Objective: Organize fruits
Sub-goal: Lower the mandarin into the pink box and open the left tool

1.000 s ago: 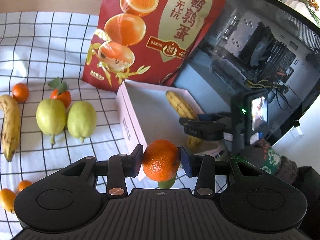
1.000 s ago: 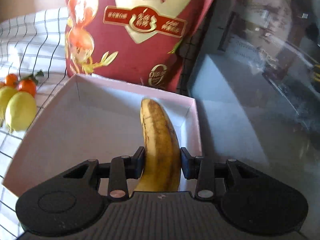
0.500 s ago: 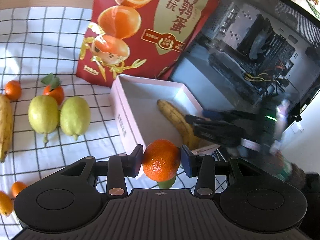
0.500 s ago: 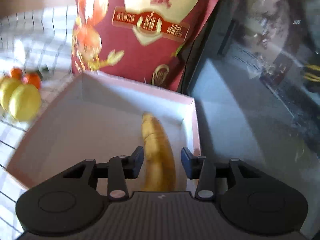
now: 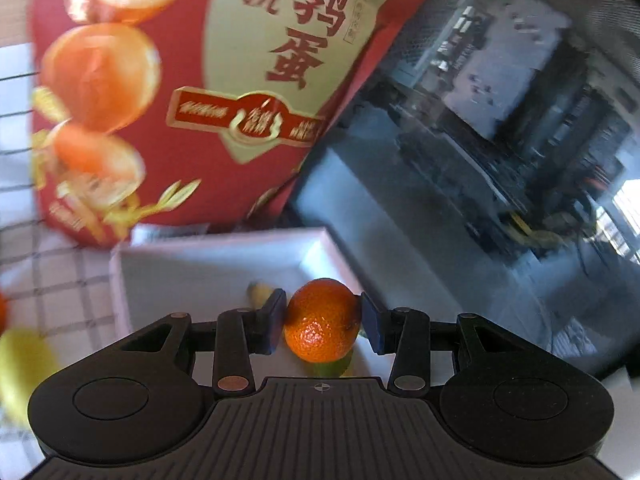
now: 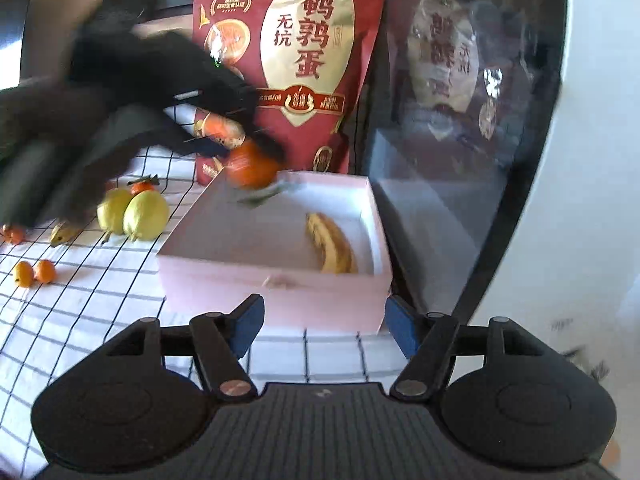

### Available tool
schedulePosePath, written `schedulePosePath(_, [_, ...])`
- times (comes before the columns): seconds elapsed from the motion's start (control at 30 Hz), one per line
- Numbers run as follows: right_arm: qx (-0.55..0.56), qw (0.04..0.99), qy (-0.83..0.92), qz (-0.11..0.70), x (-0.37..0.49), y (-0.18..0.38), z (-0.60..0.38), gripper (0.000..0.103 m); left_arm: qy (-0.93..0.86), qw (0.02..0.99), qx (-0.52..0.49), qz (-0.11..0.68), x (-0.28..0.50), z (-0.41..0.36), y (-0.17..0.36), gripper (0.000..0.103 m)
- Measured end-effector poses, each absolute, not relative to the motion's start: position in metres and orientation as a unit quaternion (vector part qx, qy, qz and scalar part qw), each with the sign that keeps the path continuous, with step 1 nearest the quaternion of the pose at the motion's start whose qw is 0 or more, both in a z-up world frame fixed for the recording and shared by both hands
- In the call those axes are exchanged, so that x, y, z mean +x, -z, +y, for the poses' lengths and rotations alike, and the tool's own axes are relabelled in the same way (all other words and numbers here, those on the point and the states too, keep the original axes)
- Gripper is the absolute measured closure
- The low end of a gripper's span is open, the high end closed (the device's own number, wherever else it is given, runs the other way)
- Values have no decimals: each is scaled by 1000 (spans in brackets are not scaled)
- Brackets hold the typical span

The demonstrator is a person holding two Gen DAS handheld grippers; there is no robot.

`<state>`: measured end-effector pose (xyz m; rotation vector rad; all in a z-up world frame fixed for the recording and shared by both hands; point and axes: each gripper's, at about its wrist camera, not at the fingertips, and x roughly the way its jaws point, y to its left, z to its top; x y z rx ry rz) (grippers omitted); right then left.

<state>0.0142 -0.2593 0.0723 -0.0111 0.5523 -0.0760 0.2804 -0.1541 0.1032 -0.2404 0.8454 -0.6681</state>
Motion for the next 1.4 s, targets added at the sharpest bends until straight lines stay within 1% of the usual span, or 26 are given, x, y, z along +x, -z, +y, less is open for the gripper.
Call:
schedulePosePath(0.13, [-7, 961, 46, 273, 2, -69, -253, 36, 314, 848, -139, 403, 312, -177, -95, 59])
schedulePosePath(0.2, [-6, 959, 49, 278, -4, -67, -251, 36, 318, 848, -131, 404, 318, -183, -94, 59])
schedulePosePath(0.33, [-15, 958, 53, 280, -11, -62, -251, 36, 324, 857, -117, 384, 306, -174, -100, 59])
schedulePosePath(0.47, [-4, 958, 43, 283, -7, -56, -252, 36, 318, 872, -101, 358, 275, -144, -112, 59])
schedulePosePath(0.57, [-2, 962, 26, 271, 1, -54, -246, 36, 295, 890, -82, 337, 245, -111, -117, 59])
schedulePosePath(0.73, [-20, 974, -4, 224, 17, -59, -226, 35, 214, 924, -69, 310, 194, -35, -119, 59])
schedulePosePath(0.83, [-30, 970, -57, 232, 35, -66, -212, 35, 132, 939, -86, 305, 173, 22, -117, 59])
schedulePosePath(0.97, [-31, 964, -105, 244, 54, -69, -189, 35, -6, 938, -142, 317, 151, 106, -104, 59])
schedulePosePath(1.1, [-44, 951, -156, 263, 67, -64, -158, 35, -58, 925, -172, 333, 135, 150, -90, 59])
schedulePosePath(1.2, [-69, 943, -186, 268, 68, -60, -136, 35, -41, 925, -159, 344, 132, 150, -84, 59])
schedulePosePath(1.4, [-96, 934, -210, 273, 71, -56, -114, 35, 43, 928, -81, 361, 136, 100, -74, 59])
